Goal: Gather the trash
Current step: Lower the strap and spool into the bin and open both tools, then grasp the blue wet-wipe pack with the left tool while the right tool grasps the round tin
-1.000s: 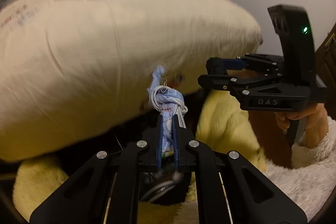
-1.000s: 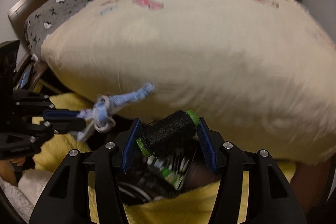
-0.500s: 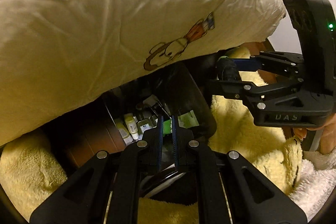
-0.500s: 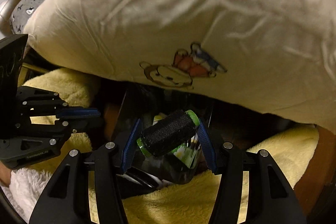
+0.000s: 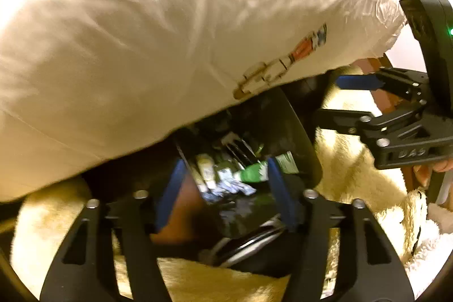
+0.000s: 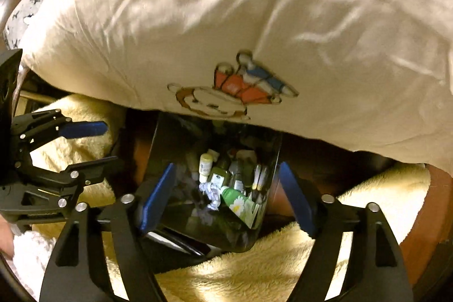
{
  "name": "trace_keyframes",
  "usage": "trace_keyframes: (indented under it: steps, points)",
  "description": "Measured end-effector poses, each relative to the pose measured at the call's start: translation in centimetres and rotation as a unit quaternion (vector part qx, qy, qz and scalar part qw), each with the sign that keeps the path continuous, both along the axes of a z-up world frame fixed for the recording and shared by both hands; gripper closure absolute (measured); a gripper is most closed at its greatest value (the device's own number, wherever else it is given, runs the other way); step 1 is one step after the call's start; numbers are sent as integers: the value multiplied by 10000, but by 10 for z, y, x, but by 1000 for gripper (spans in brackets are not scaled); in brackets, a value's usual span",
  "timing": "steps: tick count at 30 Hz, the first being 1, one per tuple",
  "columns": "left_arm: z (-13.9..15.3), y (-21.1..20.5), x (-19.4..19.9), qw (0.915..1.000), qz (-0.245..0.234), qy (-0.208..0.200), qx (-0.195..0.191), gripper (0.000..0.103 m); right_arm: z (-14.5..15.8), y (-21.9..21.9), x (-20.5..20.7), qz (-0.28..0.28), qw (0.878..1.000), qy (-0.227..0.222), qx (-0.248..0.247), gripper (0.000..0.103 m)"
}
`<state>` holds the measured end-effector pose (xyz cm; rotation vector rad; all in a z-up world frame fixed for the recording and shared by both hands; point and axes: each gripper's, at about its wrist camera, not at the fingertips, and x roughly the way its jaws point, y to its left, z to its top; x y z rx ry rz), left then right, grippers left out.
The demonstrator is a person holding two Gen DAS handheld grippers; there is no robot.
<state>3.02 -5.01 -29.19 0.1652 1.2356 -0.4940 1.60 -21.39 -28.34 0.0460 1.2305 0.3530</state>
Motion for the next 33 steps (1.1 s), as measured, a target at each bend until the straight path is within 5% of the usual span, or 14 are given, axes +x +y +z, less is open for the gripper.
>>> trace_keyframes:
  steps: [7, 11, 17, 33]
  points:
    - [80, 15, 3, 9954, 1, -889, -366, 14, 71, -16, 14, -270, 9946, -1001, 95, 7]
    - [126, 24, 24, 9877, 73, -1499, -447, 8, 114, -31, 37, -493, 9858, -1607, 6, 6]
    - [167, 23, 83, 9770, 323, -2091, -251, 8, 148, -52, 100, -806, 9776, -1940, -139, 6]
    - [165, 4, 273, 9779, 699, -1962, -185, 9, 150, -49, 295, -971, 9750, -1916, -575, 10]
